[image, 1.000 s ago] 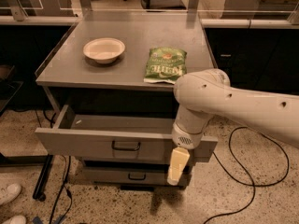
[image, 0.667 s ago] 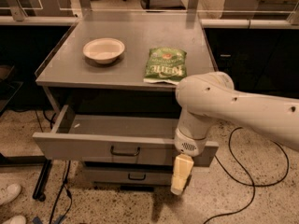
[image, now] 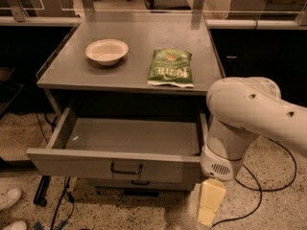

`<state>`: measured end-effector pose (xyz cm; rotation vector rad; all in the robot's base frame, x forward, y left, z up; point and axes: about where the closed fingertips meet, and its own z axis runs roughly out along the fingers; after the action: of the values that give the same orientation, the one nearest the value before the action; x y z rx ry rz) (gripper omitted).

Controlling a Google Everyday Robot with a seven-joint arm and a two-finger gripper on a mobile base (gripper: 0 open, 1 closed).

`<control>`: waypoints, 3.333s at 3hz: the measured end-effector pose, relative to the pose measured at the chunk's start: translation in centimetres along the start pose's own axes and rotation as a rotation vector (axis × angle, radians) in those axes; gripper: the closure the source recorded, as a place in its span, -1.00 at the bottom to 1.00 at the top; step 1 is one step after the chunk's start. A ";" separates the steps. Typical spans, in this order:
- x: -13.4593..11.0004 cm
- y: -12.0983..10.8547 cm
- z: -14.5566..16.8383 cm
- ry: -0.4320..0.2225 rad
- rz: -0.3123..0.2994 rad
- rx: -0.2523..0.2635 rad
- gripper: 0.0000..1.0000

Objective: Open top drawer

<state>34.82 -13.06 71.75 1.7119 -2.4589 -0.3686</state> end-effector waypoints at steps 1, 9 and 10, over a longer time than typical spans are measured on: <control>0.3 0.6 -0.4 0.001 0.005 -0.006 -1.00; -1.3 -1.8 4.1 0.075 -0.012 -0.094 -1.00; -0.1 -1.0 2.9 0.074 0.004 -0.059 -1.00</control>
Offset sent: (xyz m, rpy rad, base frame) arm 0.0391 0.0143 0.0313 0.0524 -0.0931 -0.0089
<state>35.04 -12.92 68.73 1.6666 -2.3744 -0.3670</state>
